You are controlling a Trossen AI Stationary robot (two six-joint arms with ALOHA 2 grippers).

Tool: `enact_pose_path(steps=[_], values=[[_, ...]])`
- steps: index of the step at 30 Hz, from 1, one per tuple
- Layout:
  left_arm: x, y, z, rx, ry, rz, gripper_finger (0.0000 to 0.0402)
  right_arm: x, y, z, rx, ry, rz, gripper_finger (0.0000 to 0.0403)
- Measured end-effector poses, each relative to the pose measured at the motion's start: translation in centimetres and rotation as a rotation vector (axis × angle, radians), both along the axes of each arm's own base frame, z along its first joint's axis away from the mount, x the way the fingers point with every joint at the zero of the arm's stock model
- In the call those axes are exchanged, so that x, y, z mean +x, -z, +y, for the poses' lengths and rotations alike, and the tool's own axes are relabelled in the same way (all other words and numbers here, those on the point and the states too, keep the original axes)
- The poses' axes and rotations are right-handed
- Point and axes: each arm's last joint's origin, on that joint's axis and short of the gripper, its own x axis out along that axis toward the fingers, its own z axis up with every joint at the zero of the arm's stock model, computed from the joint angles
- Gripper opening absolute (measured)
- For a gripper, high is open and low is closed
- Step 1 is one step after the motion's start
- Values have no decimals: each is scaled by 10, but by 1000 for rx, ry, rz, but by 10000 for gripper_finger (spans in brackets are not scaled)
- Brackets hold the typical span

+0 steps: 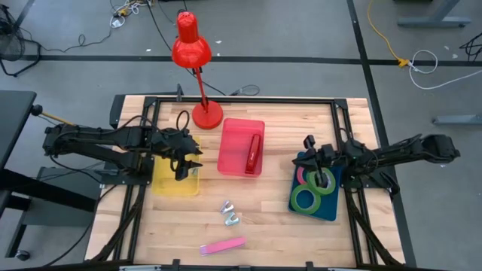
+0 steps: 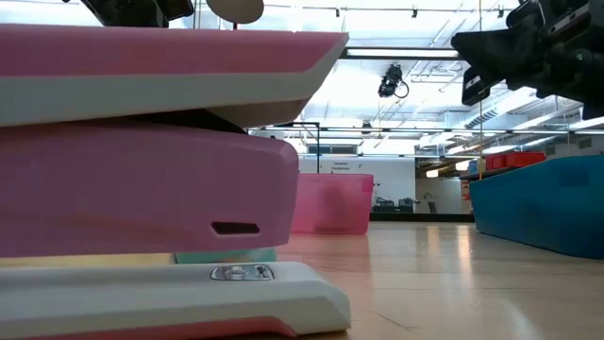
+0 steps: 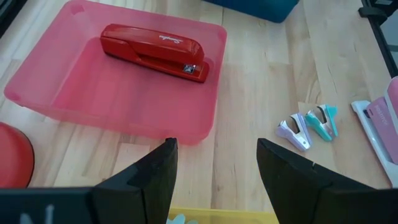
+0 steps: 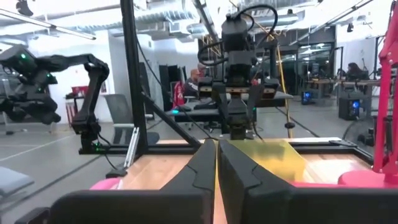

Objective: Pick and place Stapler, Stapler remover, tape
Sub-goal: Put the purple staple remover into the yellow bin

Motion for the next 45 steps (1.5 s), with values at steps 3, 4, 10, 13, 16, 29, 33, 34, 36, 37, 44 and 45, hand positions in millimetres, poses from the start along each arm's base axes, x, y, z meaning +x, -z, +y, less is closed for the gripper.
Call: enact_pose_path(steps=[3, 4, 10, 13, 16, 29, 33, 34, 36, 37, 44, 45], values=[[0, 0, 0, 0, 0, 0, 224, -2, -1, 0, 2, 12, 5, 21], [0, 0, 0, 0, 0, 0, 224, -3, 0, -1, 4, 25, 17, 21], [0, 0, 0, 0, 0, 0, 224, -7, 2, -3, 15, 102, 61, 21], [0, 0, 0, 0, 0, 0, 224, -8, 3, -4, 27, 142, 81, 21], [0, 0, 0, 0, 0, 1, 224, -10, 7, -4, 30, 166, 124, 21], [0, 0, 0, 0, 0, 1, 224, -19, 15, -7, 44, 263, 238, 21], [0, 0, 0, 0, 0, 1, 224, -22, 18, -7, 48, 262, 270, 21], [0, 0, 0, 0, 0, 1, 224, -23, 18, -7, 52, 262, 275, 21], [0, 0, 0, 0, 0, 1, 224, -24, 19, -7, 52, 262, 281, 21], [0, 0, 0, 0, 0, 1, 224, -25, 19, -7, 52, 262, 282, 21], [0, 0, 0, 0, 0, 1, 224, -30, 20, -6, 60, 262, 299, 21], [0, 0, 0, 0, 0, 1, 224, -31, 20, -6, 60, 262, 300, 21]])
